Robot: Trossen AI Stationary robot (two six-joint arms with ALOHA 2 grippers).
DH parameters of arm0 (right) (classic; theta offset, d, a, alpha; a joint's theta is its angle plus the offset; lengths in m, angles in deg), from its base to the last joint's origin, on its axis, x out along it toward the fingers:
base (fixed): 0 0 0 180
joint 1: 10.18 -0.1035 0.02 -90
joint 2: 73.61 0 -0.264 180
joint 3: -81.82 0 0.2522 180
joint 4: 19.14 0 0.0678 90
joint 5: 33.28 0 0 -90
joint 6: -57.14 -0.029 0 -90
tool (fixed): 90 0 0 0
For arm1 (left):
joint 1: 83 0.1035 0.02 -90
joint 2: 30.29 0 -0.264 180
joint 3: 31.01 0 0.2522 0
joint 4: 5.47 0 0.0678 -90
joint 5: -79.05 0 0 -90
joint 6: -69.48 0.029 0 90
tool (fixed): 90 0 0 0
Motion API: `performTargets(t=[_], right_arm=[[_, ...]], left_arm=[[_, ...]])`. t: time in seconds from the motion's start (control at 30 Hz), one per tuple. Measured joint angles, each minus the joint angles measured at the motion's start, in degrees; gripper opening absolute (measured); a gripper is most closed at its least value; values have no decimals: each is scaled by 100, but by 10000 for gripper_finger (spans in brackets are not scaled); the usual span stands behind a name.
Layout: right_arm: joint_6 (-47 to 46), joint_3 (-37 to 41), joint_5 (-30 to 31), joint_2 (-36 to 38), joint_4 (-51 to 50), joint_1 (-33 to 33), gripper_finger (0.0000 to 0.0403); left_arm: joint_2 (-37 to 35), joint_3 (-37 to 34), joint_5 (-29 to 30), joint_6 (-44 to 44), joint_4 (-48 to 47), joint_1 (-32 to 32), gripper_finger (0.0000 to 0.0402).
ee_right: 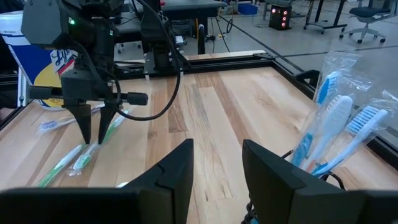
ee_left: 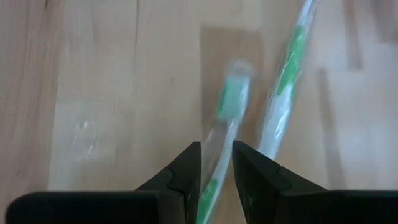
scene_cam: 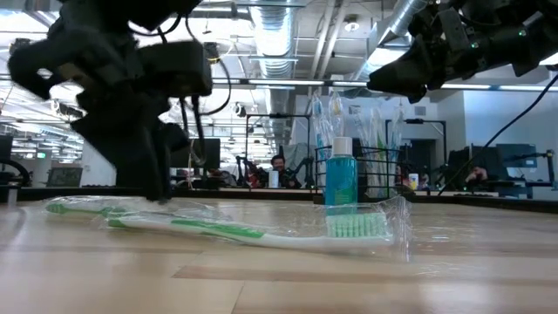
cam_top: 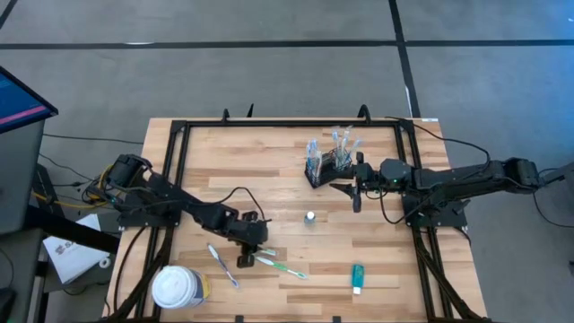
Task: Pick & Place toothbrushing station
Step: Put the green toothbrush into the mesh organizer
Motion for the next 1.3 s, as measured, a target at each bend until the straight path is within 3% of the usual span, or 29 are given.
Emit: performTargets(t=[0.4,0.57,0.77,1.3], right_arm=[[0,0,0,0,-23,-2,127],[0,0,0,0,-23,-2,127],[0,0,0,0,-21,-2,127],[-2,-1,0,0,-19,-1,127]], left_arm=[[-1,-199,-307,-267,-7,-2,82],[-1,-199,-278,-266,-7,-2,23],[-1,-199,-121,-263,53,-2,1],[-3,235,701,85,211,2,0]])
